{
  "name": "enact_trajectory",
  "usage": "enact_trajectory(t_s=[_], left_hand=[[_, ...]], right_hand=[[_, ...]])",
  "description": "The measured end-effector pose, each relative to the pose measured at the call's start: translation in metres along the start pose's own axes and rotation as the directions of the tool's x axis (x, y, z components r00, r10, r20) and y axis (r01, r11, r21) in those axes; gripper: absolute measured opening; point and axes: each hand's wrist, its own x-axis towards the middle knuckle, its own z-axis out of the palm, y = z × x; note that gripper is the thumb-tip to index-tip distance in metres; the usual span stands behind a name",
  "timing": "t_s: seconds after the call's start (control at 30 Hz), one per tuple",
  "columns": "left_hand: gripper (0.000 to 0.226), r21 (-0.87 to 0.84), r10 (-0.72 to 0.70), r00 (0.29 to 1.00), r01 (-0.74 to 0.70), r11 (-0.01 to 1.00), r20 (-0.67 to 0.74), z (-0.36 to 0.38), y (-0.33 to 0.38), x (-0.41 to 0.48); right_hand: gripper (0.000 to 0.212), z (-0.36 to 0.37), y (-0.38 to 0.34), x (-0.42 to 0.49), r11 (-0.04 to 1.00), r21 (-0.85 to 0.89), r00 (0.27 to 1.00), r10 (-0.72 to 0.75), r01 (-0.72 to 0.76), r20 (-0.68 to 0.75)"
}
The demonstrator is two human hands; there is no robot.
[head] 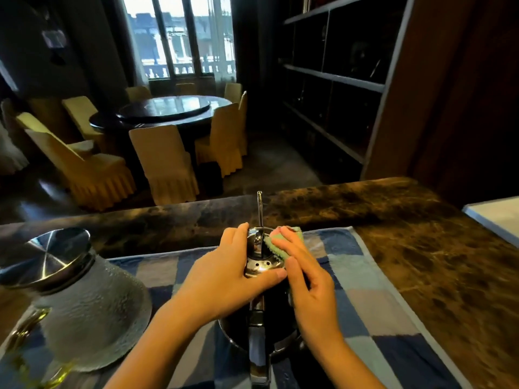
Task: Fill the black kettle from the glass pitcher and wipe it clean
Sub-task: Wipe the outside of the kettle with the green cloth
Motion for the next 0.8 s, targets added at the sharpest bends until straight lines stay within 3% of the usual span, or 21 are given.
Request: enact_trajectory(t_s=[0.1, 0.23, 0.4, 0.5, 0.6, 0.7, 0.8], left_hand=[[0.088, -0.022, 0.044, 0.999, -0.044, 0.999, 0.001, -0.003, -0.006, 0.001], [0.078, -0.067, 0.118, 0.993, -0.119, 0.991, -0.023, -0.006, -0.015, 0.003], [0.083, -0.091, 0.152, 0.986, -0.158, 0.983, -0.069, 0.0, -0.021, 0.001], [0.08, -0.097, 0.169, 0.983, -0.175, 0.98, -0.065, -0.001, -0.025, 0.004], [0.077, -0.149, 0.188, 0.981, -0.194, 0.97, -0.053, -0.004, -0.032, 0.008], [0.083, -0.288, 0.171, 0.983, -0.182, 0.94, -0.061, 0.001, -0.044, 0.01], [0.099, -0.476, 0.098, 0.986, -0.149, 0.867, -0.132, 0.02, -0.052, 0.007]], right_hand=[[0.029, 0.002, -0.003, 0.014, 1.0, -0.007, 1.0, 0.025, -0.025, -0.003], [0.028, 0.012, -0.007, 0.035, 0.977, 0.14, 0.981, 0.175, -0.163, -0.081], [0.025, 0.019, -0.003, -0.011, 0.988, -0.095, 0.974, -0.135, 0.119, -0.181], [0.027, 0.007, 0.004, -0.005, 0.979, -0.121, 0.98, -0.175, 0.164, -0.091], [0.026, -0.002, 0.003, 0.023, 0.998, -0.06, 0.998, -0.039, 0.036, -0.045], [0.026, -0.001, 0.001, 0.048, 0.997, -0.069, 0.997, 0.046, -0.042, 0.064], [0.043, 0.004, -0.012, 0.071, 0.986, -0.086, 0.948, 0.158, -0.14, 0.275]])
